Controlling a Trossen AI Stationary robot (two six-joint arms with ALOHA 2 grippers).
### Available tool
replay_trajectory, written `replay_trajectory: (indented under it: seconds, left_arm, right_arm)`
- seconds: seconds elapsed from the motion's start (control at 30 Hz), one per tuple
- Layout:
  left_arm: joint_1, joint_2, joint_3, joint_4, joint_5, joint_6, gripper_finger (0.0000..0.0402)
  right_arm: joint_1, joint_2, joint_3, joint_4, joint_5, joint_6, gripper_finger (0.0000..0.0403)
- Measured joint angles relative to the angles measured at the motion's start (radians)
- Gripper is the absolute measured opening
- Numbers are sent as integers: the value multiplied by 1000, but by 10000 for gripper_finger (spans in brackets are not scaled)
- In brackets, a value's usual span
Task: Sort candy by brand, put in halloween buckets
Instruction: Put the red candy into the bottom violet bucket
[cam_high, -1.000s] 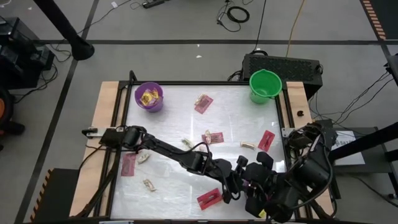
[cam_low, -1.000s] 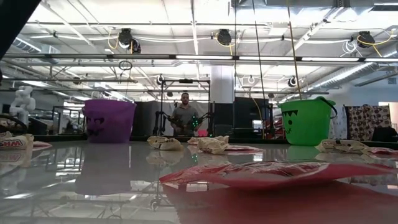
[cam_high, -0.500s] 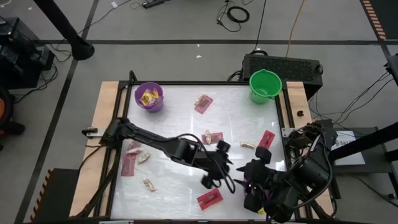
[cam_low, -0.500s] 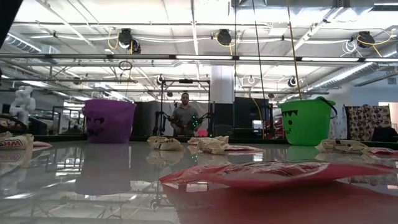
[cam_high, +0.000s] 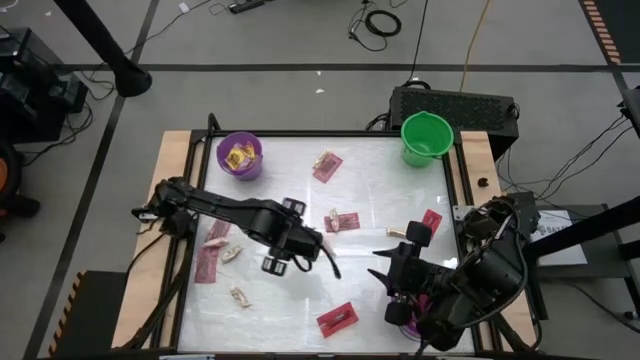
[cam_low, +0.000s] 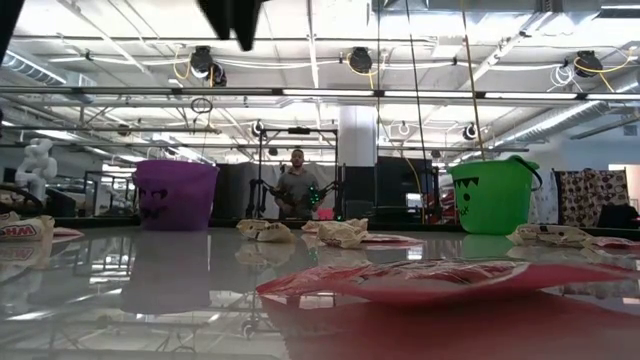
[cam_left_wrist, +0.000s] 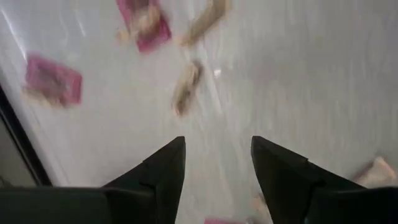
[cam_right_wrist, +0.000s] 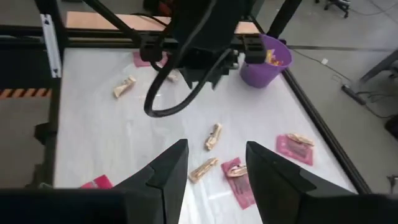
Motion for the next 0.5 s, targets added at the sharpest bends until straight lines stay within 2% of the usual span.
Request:
replay_trajectory:
  seconds: [0.07, 0.2, 0.33, 0.5]
  left_arm:
    - [0, -19, -31, -11, 0, -22, 190]
    - [-21, -151, -205, 29, 4, -55, 176]
    - [-26, -346, -489, 90, -2, -162, 158]
    - [-28, -604, -859, 241, 9, -481, 139]
  right_arm:
    - [-12, 5, 0, -2, 0, -10, 155]
    - [-34, 23, 0, -2, -2, -13, 155]
    - [-46, 48, 0, 2, -5, -13, 155]
    - [-58, 84, 0, 7, -7, -12, 155]
